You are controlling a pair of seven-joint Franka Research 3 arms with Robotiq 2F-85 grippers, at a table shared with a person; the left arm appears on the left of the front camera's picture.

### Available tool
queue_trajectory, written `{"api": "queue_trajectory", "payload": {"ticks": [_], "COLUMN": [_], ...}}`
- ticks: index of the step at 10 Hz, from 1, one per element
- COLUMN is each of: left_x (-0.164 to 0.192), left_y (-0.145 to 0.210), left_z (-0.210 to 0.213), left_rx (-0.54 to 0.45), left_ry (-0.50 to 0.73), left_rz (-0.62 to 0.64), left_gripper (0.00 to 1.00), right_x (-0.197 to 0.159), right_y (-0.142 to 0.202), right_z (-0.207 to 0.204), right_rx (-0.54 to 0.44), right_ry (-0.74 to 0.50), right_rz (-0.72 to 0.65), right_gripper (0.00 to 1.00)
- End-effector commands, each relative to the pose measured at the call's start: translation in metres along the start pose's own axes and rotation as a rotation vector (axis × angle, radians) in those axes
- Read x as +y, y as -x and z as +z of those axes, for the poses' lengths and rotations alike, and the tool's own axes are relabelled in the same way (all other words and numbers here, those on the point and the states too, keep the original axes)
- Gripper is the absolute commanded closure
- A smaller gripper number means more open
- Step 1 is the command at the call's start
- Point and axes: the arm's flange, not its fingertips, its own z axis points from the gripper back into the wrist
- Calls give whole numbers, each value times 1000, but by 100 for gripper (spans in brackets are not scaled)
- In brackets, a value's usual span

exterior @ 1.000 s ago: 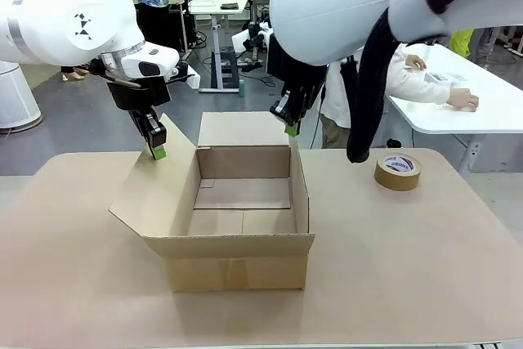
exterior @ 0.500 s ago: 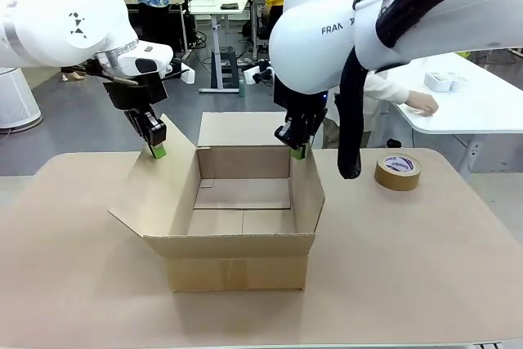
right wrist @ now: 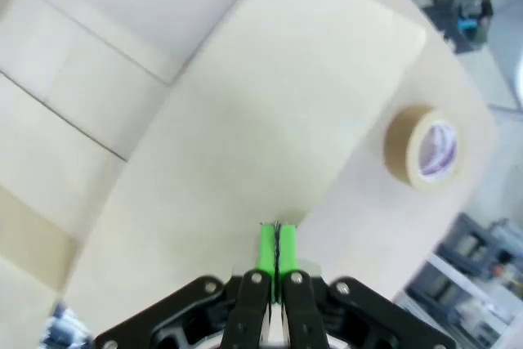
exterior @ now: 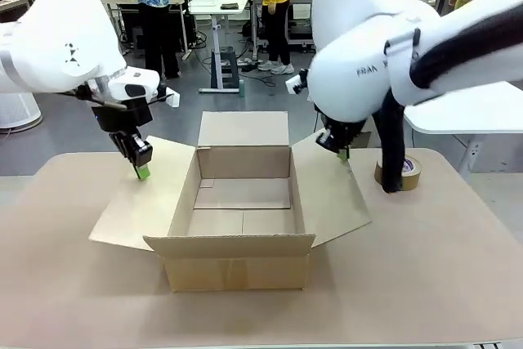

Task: Wrap the clocks to prevent damage.
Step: Open the side flaps of the Package Box.

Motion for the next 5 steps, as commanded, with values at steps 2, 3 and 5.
{"api": "queue_trajectory", "payload": {"ticks": [2,3,5], "left_x": [7,6,2], "left_y": [3,3,4], "left_z": [-36,-43,-46], "left_rx": [-24,-44,-56], "left_ry": [-41,-53,-61], "left_rz": [109,124,128], "left_gripper": [95,95,95], "right_x": [10,11,15], "right_y": [23,22,19], "right_z": [-48,-60,-70], "right_rx": [-26,-41,-47], "right_ry": [-74,-134,-151], "right_rz": [46,56,62], "right_gripper": [96,96,96]}}
